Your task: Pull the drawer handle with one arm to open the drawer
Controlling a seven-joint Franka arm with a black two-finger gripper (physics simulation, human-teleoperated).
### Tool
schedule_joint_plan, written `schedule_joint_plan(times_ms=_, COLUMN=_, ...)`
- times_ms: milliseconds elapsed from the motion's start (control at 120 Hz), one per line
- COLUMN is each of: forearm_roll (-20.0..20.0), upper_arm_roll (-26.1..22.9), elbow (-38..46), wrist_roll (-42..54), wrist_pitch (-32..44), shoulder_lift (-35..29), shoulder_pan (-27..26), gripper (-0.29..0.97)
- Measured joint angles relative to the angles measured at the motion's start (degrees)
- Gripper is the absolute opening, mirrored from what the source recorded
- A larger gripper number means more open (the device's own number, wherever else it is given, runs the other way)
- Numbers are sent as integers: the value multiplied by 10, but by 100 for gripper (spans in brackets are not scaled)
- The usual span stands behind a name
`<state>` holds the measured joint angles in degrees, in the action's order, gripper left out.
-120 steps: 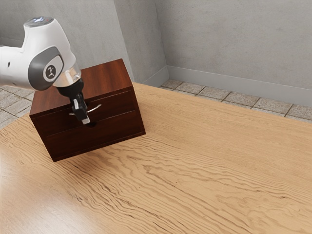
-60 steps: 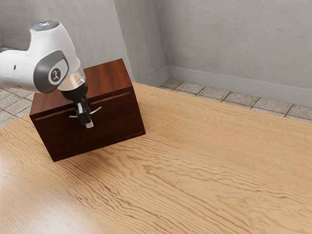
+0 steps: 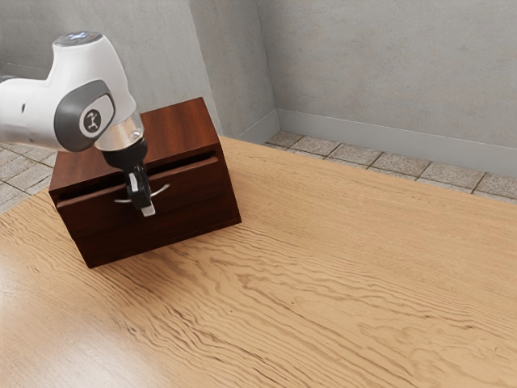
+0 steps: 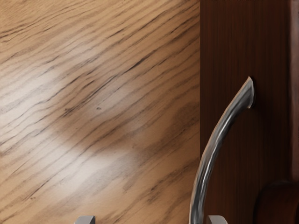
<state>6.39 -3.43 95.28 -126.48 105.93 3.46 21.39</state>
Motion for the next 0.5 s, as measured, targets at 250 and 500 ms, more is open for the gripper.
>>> schedule_joint_plan(times_ms=250, forearm_roll=-3, upper_arm_roll=-1, elbow=26, wrist_roll=-6, wrist_pitch=-9, shoulder_lift=-27, shoulder_pan=-8, gripper=24)
schedule_joint_plan(times_ms=500, forearm_roll=-10, upper_arm_roll=-1, elbow=64, wrist_roll=-11, wrist_pitch=-12, shoulder_lift=-60, shoulder_pan=-14, gripper=24)
